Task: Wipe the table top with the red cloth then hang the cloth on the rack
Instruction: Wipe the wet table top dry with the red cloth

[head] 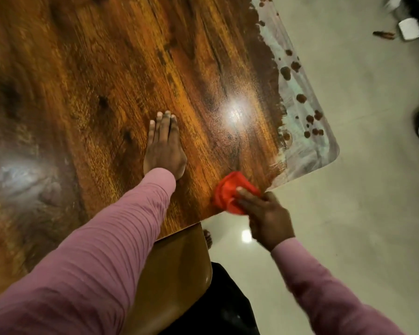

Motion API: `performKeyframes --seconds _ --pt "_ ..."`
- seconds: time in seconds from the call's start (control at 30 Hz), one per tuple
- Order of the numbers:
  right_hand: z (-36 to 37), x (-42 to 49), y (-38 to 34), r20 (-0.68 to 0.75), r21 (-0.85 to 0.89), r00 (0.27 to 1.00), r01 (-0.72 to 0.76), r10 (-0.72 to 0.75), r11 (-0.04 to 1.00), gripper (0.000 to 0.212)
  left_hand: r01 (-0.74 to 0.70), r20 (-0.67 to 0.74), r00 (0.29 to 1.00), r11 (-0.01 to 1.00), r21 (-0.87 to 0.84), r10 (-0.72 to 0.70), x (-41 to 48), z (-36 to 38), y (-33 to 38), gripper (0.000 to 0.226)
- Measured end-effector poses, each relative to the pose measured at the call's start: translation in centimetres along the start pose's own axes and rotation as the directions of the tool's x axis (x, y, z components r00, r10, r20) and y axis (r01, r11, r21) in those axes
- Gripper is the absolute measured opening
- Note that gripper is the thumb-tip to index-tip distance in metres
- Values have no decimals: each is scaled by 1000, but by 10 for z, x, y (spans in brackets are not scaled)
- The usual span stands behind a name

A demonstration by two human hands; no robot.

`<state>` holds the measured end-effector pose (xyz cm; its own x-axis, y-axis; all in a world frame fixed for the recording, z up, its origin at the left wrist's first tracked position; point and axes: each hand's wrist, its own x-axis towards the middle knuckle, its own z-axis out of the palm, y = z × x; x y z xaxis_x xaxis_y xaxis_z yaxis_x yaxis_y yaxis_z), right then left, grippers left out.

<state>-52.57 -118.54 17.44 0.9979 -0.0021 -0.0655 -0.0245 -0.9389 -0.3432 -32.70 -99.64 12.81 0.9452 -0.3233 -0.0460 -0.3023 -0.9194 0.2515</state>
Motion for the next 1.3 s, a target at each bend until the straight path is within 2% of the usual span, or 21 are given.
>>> performKeyframes --seconds 0.1,0.2,0.27,0.33,0.4,0.43,0.5,0.53,0.6,0.63,0.73,0.77,0.87,0.9,0.97,1.0,1.07,1.17,1.23,1.27,1.3 --pt "-23 12 45 -106 15 904 -415 414 910 50 -7 6 1000 1000 9 7 0 -1 3 64" --pt "-12 23 13 -154 100 810 -557 566 824 53 -16 12 1000 1000 8 16 1 -1 4 67" --pt "6 19 -33 -104 104 889 -437 447 894 58 -19 31 999 1000 1 19 1 -2 4 68" --pt "21 6 -63 -6 30 982 -190 190 981 68 -20 41 999 1000 -2 20 1 -4 5 68" --pt "16 5 -53 54 -23 999 -8 9 1000 67 -30 40 999 1000 2 30 2 -5 6 64" --pt "9 8 -34 39 -45 999 7 -5 999 62 -30 43 999 1000 10 29 2 -5 5 62" --pt "-9 13 15 -41 -63 985 -167 165 984 56 -23 43 999 1000 18 22 0 -3 4 58" --pt "-19 20 45 -109 -50 939 -333 327 941 55 -27 37 999 1000 12 27 -1 -3 4 57" --pt "-44 36 103 -142 -36 760 -644 634 764 56 -51 24 998 999 6 51 -1 -3 6 57" --pt "-53 46 124 -133 -18 672 -737 728 676 57 -49 18 999 999 6 49 -1 -4 7 57" --pt "-52 67 124 -95 156 531 -827 842 540 58 11 3 1000 1000 -19 -11 -1 -5 22 59" --pt "-43 68 103 -106 162 561 -804 821 571 57 31 -5 1000 999 -40 -31 -2 -5 31 60" --pt "-11 51 35 -117 102 860 -487 496 868 54 16 -10 1000 995 -97 -17 1 3 86 61" --pt "-7 44 25 -90 107 929 -349 358 931 51 11 -16 1000 993 -114 -13 4 6 107 61" --pt "-17 36 45 -87 30 990 -108 110 994 51 40 -23 999 988 -152 -44 14 11 141 60" --pt "-25 33 68 -102 0 991 -90 89 996 52 68 -27 997 985 -159 -73 19 15 154 59" --pt "-46 35 122 -167 31 947 -275 276 961 54 101 -21 994 984 -149 -105 25 23 173 56" --pt "-71 59 198 -154 116 785 -588 599 800 56 120 2 993 989 -83 -120 29 35 184 59" --pt "-72 78 209 -150 185 686 -688 712 702 53 163 0 987 984 -70 -164 31 39 184 66" --pt "-71 82 200 -157 202 682 -686 714 699 52 175 -3 985 983 -61 -175 31 39 185 67" --pt "-66 81 184 -169 208 728 -633 665 746 52 180 -7 984 983 -49 -180 31 39 185 66"
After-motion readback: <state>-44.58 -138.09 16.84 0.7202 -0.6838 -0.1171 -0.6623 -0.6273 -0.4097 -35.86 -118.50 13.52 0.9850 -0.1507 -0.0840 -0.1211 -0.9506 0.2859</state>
